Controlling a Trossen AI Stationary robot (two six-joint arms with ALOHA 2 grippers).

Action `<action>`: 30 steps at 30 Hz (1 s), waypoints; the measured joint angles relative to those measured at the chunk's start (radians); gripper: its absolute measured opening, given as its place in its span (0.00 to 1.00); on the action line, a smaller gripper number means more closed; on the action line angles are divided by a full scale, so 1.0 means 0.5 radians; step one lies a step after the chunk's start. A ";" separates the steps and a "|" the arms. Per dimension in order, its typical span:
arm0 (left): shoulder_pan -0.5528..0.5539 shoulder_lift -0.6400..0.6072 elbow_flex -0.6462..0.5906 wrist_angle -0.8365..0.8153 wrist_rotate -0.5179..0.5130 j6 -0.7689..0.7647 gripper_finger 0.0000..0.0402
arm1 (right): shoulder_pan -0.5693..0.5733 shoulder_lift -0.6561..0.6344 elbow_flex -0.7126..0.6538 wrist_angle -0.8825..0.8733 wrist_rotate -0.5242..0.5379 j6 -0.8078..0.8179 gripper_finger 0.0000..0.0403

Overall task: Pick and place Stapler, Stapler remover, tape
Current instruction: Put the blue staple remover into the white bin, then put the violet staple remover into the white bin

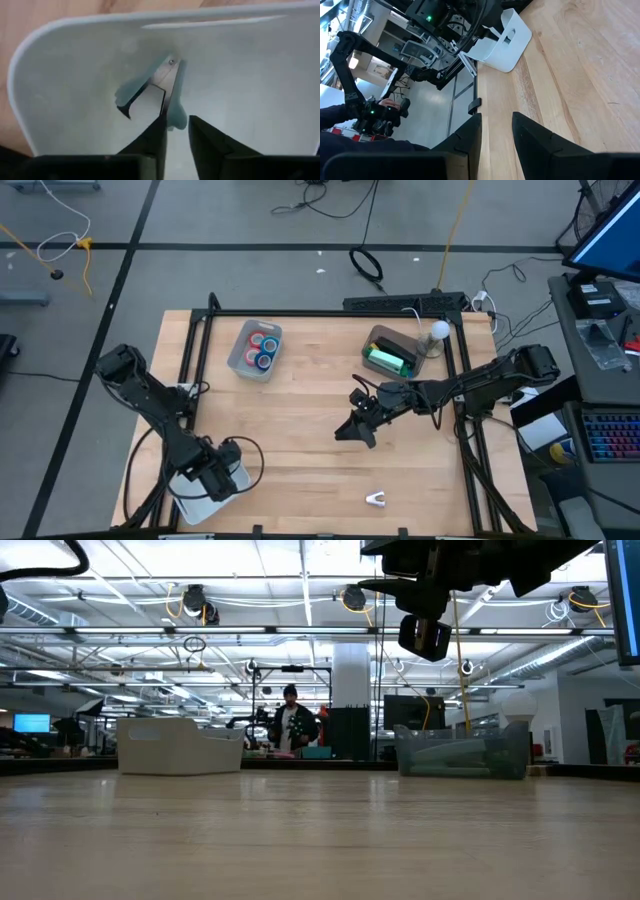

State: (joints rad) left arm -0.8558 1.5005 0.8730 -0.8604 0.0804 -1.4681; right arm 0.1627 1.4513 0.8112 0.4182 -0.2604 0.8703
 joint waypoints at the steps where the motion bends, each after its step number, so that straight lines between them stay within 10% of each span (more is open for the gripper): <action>1: 0.001 0.000 0.000 -0.002 0.012 -0.001 0.22 | 0.000 0.000 0.000 0.000 0.000 -0.001 0.25; 14: 0.008 -0.102 0.001 0.000 0.081 -0.062 0.36 | 0.000 0.000 0.000 0.001 0.001 0.000 0.25; 30: 0.009 -0.622 0.002 0.339 -0.591 -0.128 0.36 | 0.000 0.000 0.000 0.001 0.001 0.000 0.25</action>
State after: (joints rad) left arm -0.8513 1.1893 0.8740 -0.6907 -0.2150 -1.5320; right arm 0.1627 1.4513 0.8112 0.4187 -0.2600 0.8702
